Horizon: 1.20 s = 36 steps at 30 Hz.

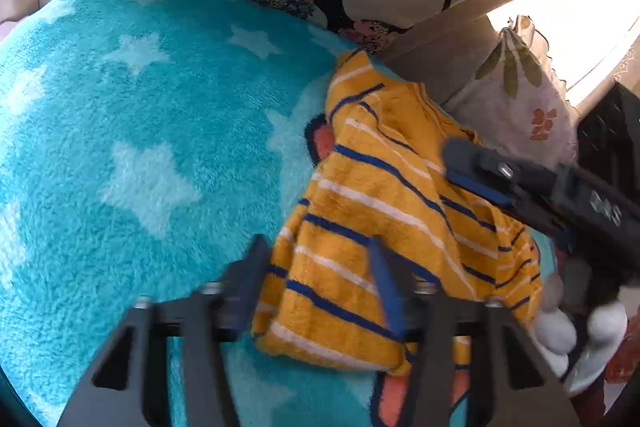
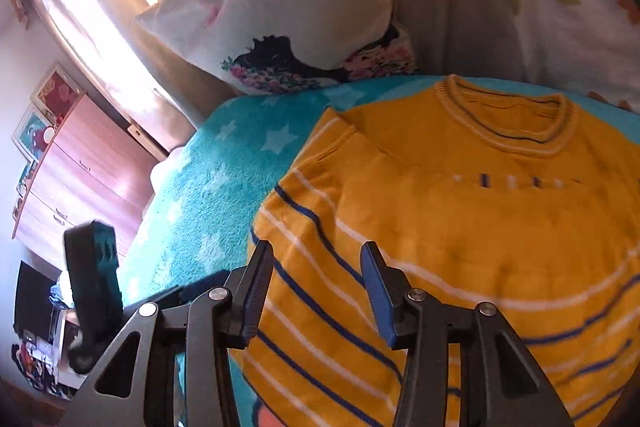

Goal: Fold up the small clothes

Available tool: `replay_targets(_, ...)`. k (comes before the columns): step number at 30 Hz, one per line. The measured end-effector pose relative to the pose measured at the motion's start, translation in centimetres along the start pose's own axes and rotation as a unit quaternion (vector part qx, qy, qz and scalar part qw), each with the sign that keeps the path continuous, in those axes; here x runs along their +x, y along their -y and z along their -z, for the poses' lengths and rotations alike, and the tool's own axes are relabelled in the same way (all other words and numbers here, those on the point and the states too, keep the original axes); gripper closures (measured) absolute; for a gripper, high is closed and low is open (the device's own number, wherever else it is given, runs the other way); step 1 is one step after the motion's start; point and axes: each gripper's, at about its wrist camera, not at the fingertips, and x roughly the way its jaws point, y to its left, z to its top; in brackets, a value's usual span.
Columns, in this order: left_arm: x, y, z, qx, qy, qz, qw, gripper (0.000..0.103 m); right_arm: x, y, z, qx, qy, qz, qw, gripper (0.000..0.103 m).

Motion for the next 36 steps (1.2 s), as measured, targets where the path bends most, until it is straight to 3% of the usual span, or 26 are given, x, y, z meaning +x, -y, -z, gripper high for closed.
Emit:
replay_targets(1, 0.1, -0.2, 0.3, -0.008, -0.005, 0.013, 0.9999, 0.095, 1.2, -0.4, -0.7, -0.001, -0.009, -0.001, 1.0, 0.053)
replay_targets(5, -0.5, -1.0, 1.2, -0.036, 0.014, 0.042, 0.9984, 0.095, 5.7, -2.2, -2.3, -0.014, -0.064, 0.043, 0.997, 0.05)
replay_targets(8, -0.5, -1.9, 1.4, -0.064, 0.012, 0.081, 0.9946, 0.095, 7.7, -4.0, -2.8, -0.052, -0.078, 0.083, 0.992, 0.037)
replay_targets(10, -0.6, -2.1, 1.5, -0.069, 0.013, 0.088, 0.9936, 0.095, 8.8, -5.5, -2.7, -0.083, -0.093, 0.109, 0.986, 0.024)
replay_targets(12, -0.7, -2.3, 1.6, -0.073, 0.014, 0.092, 0.993, 0.095, 9.9, -6.3, -2.5, -0.108, -0.101, 0.139, 0.979, 0.019)
replay_targets(17, -1.5, -2.6, 2.2, -0.077, 0.013, 0.099, 0.992, 0.095, 12.2, -7.8, -1.6, -0.171, -0.106, 0.22, 0.955, 0.02)
replay_targets(20, -2.2, -3.0, 2.5, -0.084, 0.012, 0.104, 0.9909, 0.095, 12.0, -8.1, -1.0, -0.194, -0.091, 0.245, 0.946, 0.032)
replay_targets(22, -2.7, -3.1, 2.7, -0.088, 0.013, 0.106, 0.9904, 0.095, 11.2, -8.0, -0.7, -0.201, -0.078, 0.258, 0.942, 0.053)
replay_targets(25, -4.1, -3.0, 2.8, -0.088, 0.024, 0.102, 0.9906, 0.095, 9.8, -7.3, -0.7, -0.198, -0.062, 0.246, 0.947, 0.074)
replay_targets(28, -5.5, -2.8, 2.8, -0.084, 0.037, 0.095, 0.9912, 0.095, 8.0, -6.7, -1.0, -0.18, -0.045, 0.22, 0.958, 0.081)
replay_targets(32, -6.8, -2.5, 3.1, -0.061, 0.051, 0.061, 0.995, 0.095, 3.8, -5.3, -1.7, -0.143, -0.015, 0.176, 0.974, 0.083)
replay_targets(36, -6.3, -1.8, 3.2, -0.054, 0.04, 0.051, 0.9964, 0.095, -1.6, -2.6, -1.9, -0.1, 0.031, 0.152, 0.983, 0.083)
